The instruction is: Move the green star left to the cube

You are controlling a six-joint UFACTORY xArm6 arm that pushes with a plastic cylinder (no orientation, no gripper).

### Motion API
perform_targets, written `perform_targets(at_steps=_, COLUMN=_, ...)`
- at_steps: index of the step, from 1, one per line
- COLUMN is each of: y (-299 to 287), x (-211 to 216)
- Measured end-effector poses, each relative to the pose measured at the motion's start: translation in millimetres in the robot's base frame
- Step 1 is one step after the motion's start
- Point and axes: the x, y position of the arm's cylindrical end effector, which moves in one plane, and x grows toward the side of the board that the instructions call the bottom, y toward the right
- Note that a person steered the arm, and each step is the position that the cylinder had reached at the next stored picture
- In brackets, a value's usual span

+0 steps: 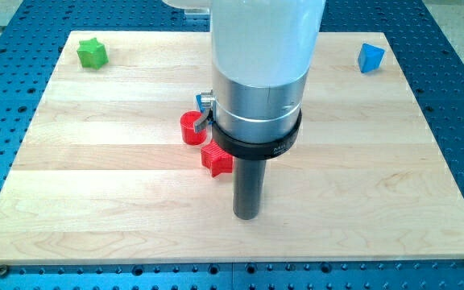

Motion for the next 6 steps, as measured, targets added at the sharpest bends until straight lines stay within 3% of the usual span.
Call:
perform_targets(at_steps=2, y=-14, x=2)
perform_targets(at_steps=3, y=-48, x=3)
perform_targets(at_steps=4, y=-81, x=-17)
perform_targets(at_steps=5, y=-103, x=-78)
perform_targets(at_steps=6, y=-123, x=-99)
